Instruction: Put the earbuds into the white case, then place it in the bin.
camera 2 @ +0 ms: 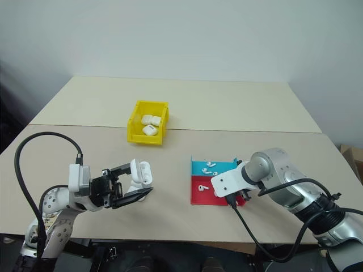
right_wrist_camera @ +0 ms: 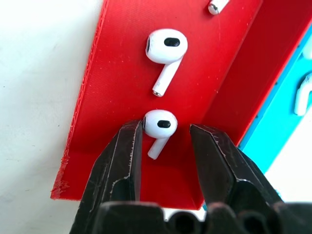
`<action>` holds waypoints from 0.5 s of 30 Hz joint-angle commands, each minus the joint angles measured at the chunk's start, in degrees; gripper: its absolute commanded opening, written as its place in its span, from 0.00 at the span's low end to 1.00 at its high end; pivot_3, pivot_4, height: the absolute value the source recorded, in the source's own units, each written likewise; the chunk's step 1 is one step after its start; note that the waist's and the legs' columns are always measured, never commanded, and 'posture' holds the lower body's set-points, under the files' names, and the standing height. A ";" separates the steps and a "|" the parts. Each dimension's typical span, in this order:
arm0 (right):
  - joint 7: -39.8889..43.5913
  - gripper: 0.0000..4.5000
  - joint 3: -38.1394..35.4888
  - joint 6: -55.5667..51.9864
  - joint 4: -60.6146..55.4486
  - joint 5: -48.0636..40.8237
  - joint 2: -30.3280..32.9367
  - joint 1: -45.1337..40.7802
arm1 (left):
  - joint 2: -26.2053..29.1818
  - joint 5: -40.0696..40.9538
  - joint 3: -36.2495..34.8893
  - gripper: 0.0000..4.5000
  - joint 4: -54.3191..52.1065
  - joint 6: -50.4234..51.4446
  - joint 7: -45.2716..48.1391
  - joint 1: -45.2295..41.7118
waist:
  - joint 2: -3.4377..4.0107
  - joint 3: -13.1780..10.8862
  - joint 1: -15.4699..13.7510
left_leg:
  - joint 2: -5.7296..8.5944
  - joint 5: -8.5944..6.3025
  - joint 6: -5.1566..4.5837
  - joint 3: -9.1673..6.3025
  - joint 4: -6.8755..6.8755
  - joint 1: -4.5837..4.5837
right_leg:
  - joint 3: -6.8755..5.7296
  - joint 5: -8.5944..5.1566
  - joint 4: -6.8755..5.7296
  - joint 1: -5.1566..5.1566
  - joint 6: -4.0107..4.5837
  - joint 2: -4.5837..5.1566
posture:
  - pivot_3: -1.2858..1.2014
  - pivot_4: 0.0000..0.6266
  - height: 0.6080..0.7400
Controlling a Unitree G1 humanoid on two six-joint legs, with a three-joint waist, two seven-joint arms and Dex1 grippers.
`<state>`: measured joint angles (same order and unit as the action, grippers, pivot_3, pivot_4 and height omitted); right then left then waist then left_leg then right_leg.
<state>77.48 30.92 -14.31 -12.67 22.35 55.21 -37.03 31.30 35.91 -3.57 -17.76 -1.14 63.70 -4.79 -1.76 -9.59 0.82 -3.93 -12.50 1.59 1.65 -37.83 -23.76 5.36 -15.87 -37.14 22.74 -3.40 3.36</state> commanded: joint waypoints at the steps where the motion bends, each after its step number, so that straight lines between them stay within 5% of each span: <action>1: 0.03 0.35 -1.90 1.06 0.12 0.51 -0.20 0.13 | 0.23 0.02 -1.42 0.61 -1.74 -1.12 -0.08 0.05 | 0.00 0.00 0.02 | 0.00 0.00 0.00 0.00 0.00 0.00 | 0.00 0.00 0.00 0.00 0.00 0.00 | 0.52 0.24 1.00; 15: 1.16 0.35 -2.30 3.34 -0.03 0.22 0.14 0.66 | -0.05 -0.54 -1.39 0.61 -1.52 -1.79 0.02 0.31 | 0.00 0.00 0.00 | 0.00 0.00 0.00 0.00 0.00 0.01 | 0.00 0.00 0.00 -0.01 0.00 0.00 | 0.52 0.24 1.00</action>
<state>77.93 30.41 -11.47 -11.90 22.39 55.02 -36.82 31.29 35.31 -3.61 -17.76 -1.33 63.70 -4.50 -1.77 -9.59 0.81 -3.93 -12.50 1.59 1.65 -37.83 -23.75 5.36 -15.87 -37.14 22.73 -3.40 3.36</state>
